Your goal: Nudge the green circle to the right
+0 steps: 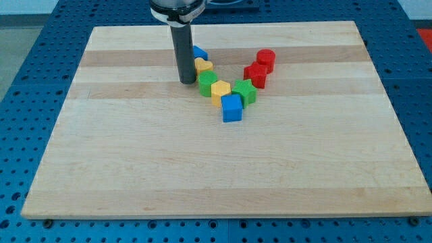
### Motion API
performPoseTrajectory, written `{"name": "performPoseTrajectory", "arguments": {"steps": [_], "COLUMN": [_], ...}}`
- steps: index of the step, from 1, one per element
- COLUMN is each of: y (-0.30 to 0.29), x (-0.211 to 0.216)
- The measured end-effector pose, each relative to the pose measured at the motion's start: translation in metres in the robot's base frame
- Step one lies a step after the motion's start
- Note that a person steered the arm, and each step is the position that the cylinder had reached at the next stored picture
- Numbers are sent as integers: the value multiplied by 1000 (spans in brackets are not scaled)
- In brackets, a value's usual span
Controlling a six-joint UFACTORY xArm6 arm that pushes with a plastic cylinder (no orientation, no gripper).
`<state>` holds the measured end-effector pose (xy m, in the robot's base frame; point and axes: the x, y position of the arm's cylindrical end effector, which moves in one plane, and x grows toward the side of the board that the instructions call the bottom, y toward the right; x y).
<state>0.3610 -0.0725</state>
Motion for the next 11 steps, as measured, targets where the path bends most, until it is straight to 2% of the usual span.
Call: {"name": "performPoseTrajectory", "arguments": {"steps": [5, 9, 11], "y": [2, 98, 105], "x": [17, 17, 12]}}
